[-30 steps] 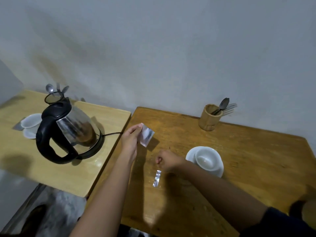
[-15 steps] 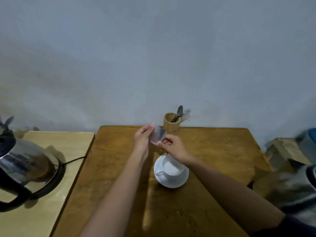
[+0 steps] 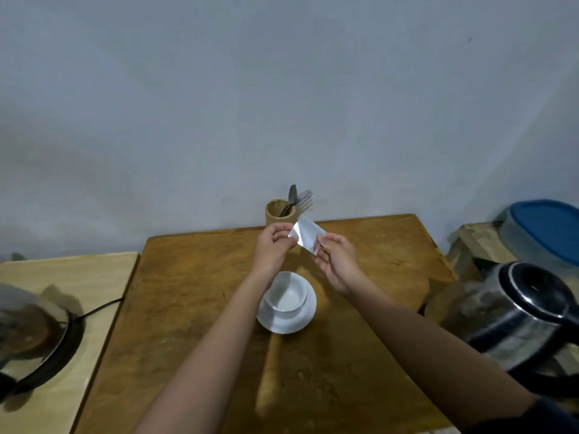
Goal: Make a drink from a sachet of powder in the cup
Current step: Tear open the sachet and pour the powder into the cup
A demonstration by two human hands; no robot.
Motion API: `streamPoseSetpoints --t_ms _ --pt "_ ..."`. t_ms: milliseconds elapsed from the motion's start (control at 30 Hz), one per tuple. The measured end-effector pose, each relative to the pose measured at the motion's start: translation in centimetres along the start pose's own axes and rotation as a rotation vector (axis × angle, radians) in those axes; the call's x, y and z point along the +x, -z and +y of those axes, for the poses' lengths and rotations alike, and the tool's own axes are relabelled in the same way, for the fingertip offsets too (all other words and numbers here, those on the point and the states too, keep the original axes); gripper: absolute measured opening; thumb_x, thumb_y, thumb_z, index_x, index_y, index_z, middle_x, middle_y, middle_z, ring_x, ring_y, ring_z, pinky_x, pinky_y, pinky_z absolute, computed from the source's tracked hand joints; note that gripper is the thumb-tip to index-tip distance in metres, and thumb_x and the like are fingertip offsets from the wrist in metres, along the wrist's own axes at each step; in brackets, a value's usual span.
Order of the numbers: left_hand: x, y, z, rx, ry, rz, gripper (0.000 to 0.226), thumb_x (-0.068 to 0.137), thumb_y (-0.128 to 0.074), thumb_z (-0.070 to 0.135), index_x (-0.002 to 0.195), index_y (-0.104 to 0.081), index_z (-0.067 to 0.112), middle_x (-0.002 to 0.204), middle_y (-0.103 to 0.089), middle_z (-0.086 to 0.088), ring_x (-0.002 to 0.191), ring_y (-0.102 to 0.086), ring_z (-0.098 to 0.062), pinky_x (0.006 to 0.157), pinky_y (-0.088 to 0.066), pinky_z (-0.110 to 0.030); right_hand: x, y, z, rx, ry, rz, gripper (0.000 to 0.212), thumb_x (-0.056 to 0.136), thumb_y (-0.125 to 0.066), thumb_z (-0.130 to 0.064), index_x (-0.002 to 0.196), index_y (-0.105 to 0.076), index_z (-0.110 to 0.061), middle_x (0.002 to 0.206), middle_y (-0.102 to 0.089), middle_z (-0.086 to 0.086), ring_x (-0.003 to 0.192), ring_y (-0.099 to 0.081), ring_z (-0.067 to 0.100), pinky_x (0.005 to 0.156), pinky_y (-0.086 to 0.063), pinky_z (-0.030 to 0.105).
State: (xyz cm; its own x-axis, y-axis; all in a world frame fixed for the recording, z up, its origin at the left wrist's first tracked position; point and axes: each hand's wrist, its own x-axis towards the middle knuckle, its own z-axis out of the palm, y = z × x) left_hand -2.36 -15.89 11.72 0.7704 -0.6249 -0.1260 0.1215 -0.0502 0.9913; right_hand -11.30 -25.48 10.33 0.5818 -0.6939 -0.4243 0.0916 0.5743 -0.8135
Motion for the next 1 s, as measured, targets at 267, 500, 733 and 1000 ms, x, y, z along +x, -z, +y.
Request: streamPoseSetpoints --t_ms 267,500,733,1000 --pt "-0.1 0.1 -0.2 0.213 0.056 -0.108 0.043 0.076 -0.058 -0.010 0.114 -0.050 0.009 0.084 -0.052 0.004 0.074 -0.052 -0.006 0.060 -0.048 -0.008 0.2 0.9 1.1 -0.264 -0.037 0.032 0.019 0.095 -0.049 -0.006 0.113 -0.047 -0.006 0.084 -0.056 0.009 0.067 -0.054 0.014 0.062 -0.051 0.025" --pt "2.0 1.2 -1.3 0.542 0.116 -0.233 0.016 0.080 -0.060 0.000 0.093 -0.064 0.009 0.071 -0.052 -0.001 0.069 -0.050 -0.012 0.065 -0.043 -0.021 0.9 1.4 2.6 -0.628 0.043 -0.039 0.009 0.093 -0.051 -0.006 0.101 -0.047 -0.009 0.075 -0.055 0.005 0.062 -0.051 0.013 0.052 -0.049 0.022" --pt "1.6 2.6 -3.8 0.603 0.149 -0.254 0.018 0.079 -0.063 -0.003 0.074 -0.061 0.015 0.065 -0.054 0.001 0.063 -0.050 -0.010 0.068 -0.043 -0.023 1.4 1.2 2.9 -1.014 0.285 -0.165 0.009 0.090 -0.052 -0.004 0.090 -0.051 -0.013 0.076 -0.051 0.002 0.064 -0.045 0.009 0.053 -0.037 0.019" --pt "0.9 4.2 -5.4 0.686 0.081 -0.225 0.034 0.079 -0.063 -0.003 0.059 -0.054 0.024 0.061 -0.050 0.005 0.060 -0.043 -0.006 0.059 -0.036 -0.019 1.3 -0.2 2.8 -1.391 0.458 -0.443 0.012 0.089 -0.048 -0.010 0.093 -0.059 -0.015 0.088 -0.065 0.010 0.081 -0.059 0.025 0.069 -0.050 0.039"
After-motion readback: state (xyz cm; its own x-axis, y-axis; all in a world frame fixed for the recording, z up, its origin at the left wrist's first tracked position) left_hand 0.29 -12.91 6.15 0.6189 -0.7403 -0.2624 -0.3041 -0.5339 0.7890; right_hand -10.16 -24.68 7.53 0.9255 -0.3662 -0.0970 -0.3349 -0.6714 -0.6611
